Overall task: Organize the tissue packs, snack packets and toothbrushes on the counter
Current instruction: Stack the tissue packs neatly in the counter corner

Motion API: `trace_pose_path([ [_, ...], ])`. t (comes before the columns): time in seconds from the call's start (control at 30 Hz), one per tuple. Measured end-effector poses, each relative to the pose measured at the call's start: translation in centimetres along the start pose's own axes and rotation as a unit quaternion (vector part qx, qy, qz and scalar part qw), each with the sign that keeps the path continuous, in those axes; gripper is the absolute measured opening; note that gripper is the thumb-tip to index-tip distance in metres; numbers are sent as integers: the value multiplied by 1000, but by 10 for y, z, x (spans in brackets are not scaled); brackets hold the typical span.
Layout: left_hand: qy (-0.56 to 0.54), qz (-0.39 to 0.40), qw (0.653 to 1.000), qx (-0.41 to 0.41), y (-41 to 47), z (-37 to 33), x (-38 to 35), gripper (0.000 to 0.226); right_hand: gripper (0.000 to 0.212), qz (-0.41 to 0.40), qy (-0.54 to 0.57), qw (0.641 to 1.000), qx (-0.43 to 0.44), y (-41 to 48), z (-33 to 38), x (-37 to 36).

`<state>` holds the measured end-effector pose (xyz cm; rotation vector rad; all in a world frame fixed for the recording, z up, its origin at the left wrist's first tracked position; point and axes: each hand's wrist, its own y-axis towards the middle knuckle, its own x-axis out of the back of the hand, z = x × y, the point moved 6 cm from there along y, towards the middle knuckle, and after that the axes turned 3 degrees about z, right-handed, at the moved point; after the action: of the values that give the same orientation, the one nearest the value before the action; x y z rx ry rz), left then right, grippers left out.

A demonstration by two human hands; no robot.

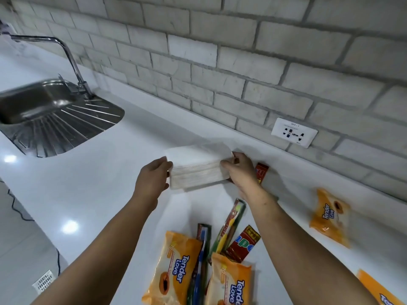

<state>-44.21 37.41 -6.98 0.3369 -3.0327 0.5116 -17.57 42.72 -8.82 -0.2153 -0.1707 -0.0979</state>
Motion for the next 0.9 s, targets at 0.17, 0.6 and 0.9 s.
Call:
trace_pose_path([
  [0.17,-56,-11,997,-48,-20,-31,0,23,51,-28,78,996,12,-33,10,7],
  [0.6,-65,144,983,-91,-74,-88,-25,41,37,-136,273,950,63,-119,66,52],
  [0.9,-58,297,952,-38,-100,-85,-64,31,38,-203,302,928,85,-167,62,103],
])
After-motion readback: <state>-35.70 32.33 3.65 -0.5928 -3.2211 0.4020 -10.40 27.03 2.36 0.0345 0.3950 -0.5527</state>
